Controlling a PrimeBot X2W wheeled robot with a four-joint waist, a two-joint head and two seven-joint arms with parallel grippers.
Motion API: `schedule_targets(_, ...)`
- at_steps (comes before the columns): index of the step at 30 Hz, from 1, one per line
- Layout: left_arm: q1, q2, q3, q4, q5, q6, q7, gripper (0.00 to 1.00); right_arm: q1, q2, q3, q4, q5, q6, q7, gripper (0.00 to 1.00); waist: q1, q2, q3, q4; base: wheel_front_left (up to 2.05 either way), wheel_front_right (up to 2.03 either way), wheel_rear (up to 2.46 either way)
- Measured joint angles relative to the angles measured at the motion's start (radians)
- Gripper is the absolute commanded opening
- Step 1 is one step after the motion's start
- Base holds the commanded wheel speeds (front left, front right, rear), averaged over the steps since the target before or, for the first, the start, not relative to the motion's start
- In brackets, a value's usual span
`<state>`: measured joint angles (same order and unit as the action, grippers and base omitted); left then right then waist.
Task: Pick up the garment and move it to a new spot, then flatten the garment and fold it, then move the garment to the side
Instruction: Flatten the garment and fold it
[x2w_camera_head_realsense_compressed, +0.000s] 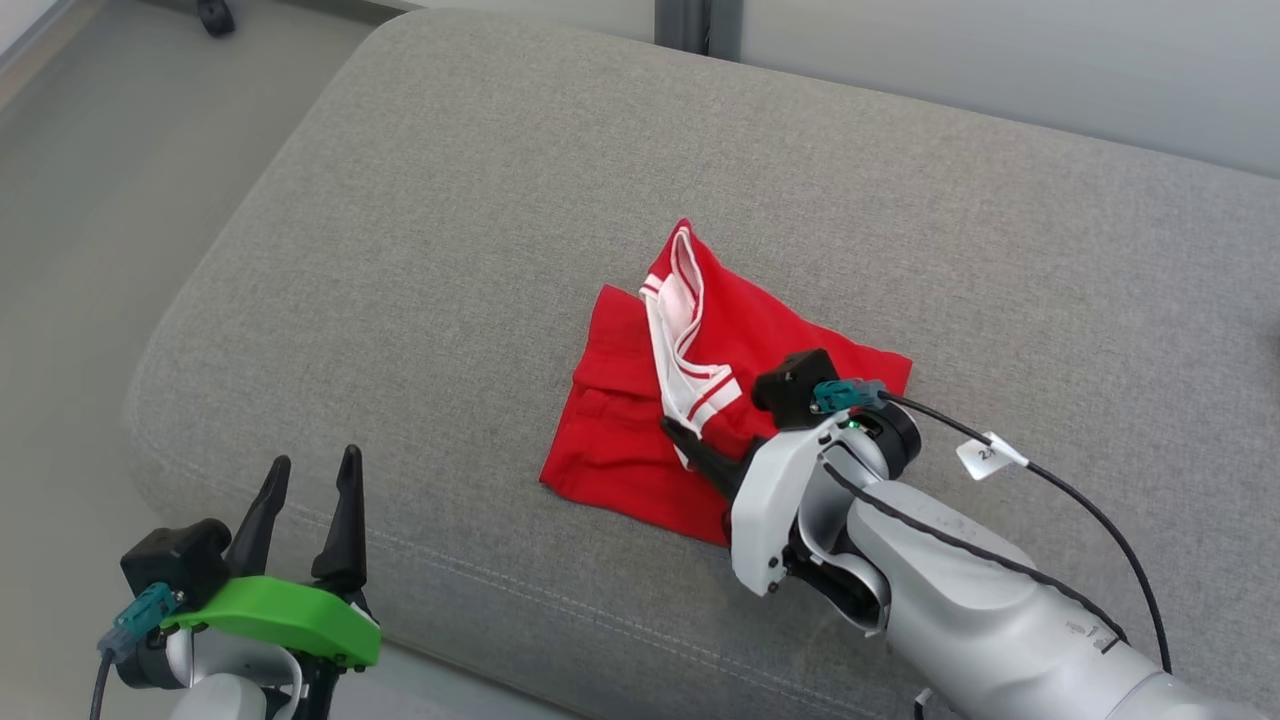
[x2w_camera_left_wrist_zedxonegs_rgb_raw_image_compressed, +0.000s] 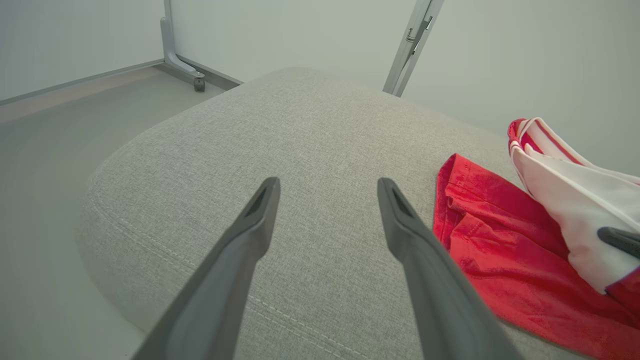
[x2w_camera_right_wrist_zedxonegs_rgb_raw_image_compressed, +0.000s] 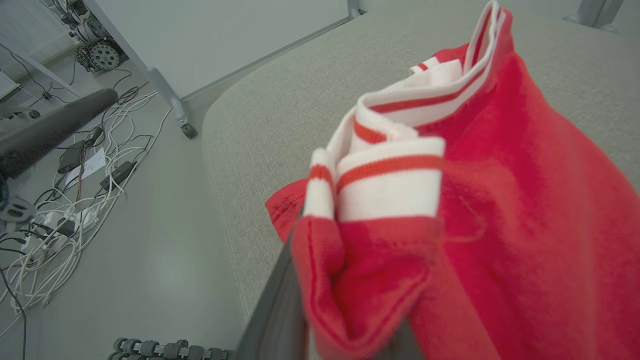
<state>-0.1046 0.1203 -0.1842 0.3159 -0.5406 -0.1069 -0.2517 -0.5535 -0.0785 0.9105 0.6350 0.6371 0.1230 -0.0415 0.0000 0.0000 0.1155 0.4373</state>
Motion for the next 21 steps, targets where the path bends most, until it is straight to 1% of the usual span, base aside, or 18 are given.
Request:
schedule_targets(4, 0.0, 0.0, 0.014, 0.0, 0.0, 0.0, 0.0, 1.0, -0.001, 0.002, 0.035, -0.003, -0.028, 0.0, 0.007, 0.0, 0.0, 0.0, -0.003, 0.001, 0.0, 0.0, 0.0)
schedule_targets(10, 0.0, 0.0, 0.013, 0.002, 0.003, 0.0, 0.0, 1.0, -0.01, 0.006, 0.055, -0.009, -0.025, 0.0, 0.009, 0.0, 0.0, 0.0, -0.007, -0.003, 0.0, 0.0, 0.0)
schedule_targets(14, 0.0, 0.0, 0.008, 0.006, 0.008, -0.001, 0.0, 1.0, -0.016, 0.008, 0.067, 0.0, -0.017, 0.0, 0.028, 0.0, 0.0, 0.0, -0.005, -0.003, 0.0, 0.0, 0.0)
schedule_targets(15, 0.0, 0.0, 0.007, 0.006, 0.008, -0.003, 0.0, 1.0, -0.016, 0.009, 0.071, 0.006, -0.014, 0.0, 0.03, 0.07, 0.0, 0.0, -0.004, -0.003, 0.0, 0.0, 0.0)
schedule_targets(17, 0.0, 0.0, -0.002, 0.009, 0.009, -0.003, 0.0, 1.0, -0.016, 0.009, 0.078, 0.019, -0.014, 0.0, 0.038, 0.26, 0.0, 0.0, -0.003, 0.0, 0.0, 0.0, 0.0)
schedule_targets(18, 0.0, -0.001, -0.008, 0.012, 0.009, -0.003, 0.0, 1.0, -0.016, 0.009, 0.078, 0.023, -0.012, 0.0, 0.038, 0.47, 0.0, 0.0, -0.002, 0.003, 0.0, 0.0, 0.0)
schedule_targets(19, 0.0, -0.002, -0.008, 0.014, 0.009, -0.003, 0.0, 1.0, -0.017, 0.008, 0.08, 0.025, -0.011, 0.0, 0.038, 0.83, 0.0, 0.0, -0.002, 0.005, 0.0, 0.0, 0.0)
schedule_targets(20, 0.0, -0.002, -0.006, 0.014, 0.009, -0.004, 0.0, 1.0, -0.017, 0.008, 0.087, 0.025, -0.011, 0.0, 0.038, 1.0, 0.0, 0.0, -0.001, 0.008, 0.0, 0.0, 0.0)
schedule_targets(21, 0.0, -0.002, -0.004, 0.014, 0.009, -0.004, 0.0, 1.0, -0.017, 0.01, 0.092, 0.025, -0.008, 0.0, 0.038, 1.0, 0.0, 0.0, -0.001, 0.009, 0.0, 0.0, 0.0)
